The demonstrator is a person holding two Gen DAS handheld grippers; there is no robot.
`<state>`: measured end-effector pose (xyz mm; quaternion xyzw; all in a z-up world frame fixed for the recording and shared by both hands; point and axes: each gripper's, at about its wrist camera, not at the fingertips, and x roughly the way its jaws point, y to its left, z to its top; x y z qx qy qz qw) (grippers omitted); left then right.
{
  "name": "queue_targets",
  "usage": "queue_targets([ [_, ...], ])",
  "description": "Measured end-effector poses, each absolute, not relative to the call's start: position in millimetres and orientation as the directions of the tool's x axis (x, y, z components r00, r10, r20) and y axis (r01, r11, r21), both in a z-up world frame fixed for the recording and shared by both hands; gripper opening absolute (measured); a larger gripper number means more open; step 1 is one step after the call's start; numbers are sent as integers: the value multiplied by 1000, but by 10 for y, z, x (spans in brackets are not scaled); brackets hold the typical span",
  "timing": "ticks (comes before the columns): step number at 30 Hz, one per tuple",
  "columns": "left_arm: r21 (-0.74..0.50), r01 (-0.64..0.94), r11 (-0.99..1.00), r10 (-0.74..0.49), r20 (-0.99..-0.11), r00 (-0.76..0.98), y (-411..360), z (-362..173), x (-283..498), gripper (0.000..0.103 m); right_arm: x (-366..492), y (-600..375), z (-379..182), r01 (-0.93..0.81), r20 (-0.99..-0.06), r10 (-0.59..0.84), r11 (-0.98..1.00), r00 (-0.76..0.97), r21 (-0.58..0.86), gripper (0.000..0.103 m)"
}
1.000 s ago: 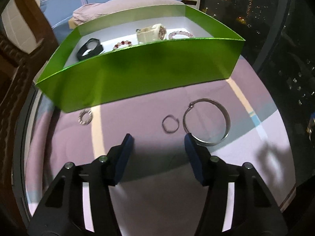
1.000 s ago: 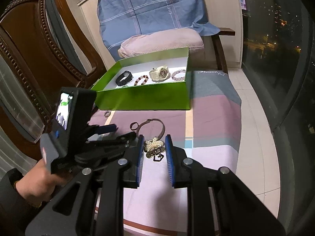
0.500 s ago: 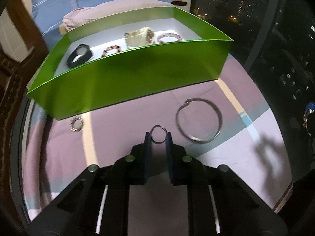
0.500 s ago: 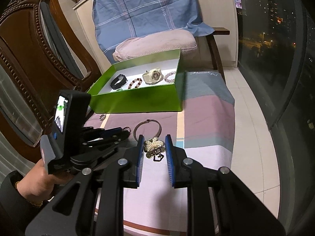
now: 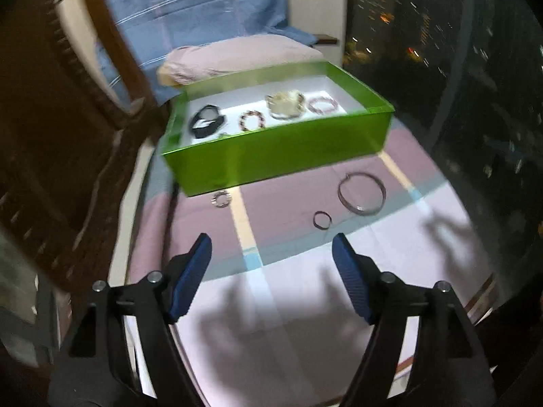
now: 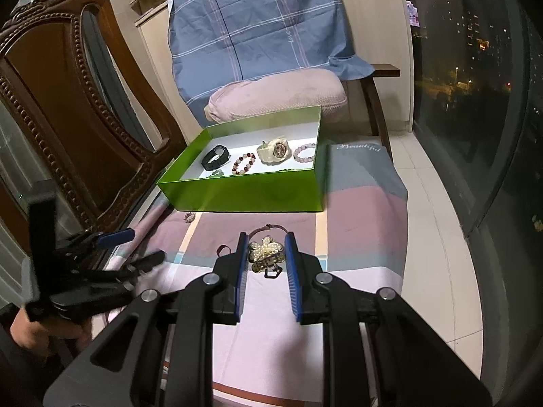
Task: Organize jewelry
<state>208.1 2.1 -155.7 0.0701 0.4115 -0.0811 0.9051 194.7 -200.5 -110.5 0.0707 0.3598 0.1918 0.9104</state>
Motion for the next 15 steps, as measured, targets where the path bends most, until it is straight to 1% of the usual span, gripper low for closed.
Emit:
queue_targets([
  [2,74,221,972,-85,-772,630,-69,-1668,2167,73,1970,-1996,-1134,-296,-635,399,917,662,267,21],
  [4,55,217,975,-91,-787,611,-131,-1780,2274,71,1981,-1988,-1163,-293,-642,396,918,656,267,21],
  [6,10,193,981,-107,-803,586,-174,-1896,2388,64,1986,-1980,-1176,-293,-646,395,919,653,265,21],
  [8,-25,174,984,-120,-820,559,-226,-1991,2456,60,1985,-1981,-1174,-298,-645,397,917,652,264,21],
  [9,-29,167,985,-119,-825,553,-270,-2029,2475,56,1982,-1986,-1173,-298,-644,398,917,653,264,21],
  [12,4,151,989,-84,-813,576,-408,-2058,2493,54,1989,-2016,-1179,-299,-645,402,915,649,270,21],
  [14,-18,117,993,-83,-810,580,-406,-2067,2539,52,1993,-2036,-1184,-296,-647,402,916,648,272,21],
  [15,-41,103,994,-93,-811,578,-387,-2071,2567,48,1994,-2048,-1186,-295,-648,402,916,647,273,21],
])
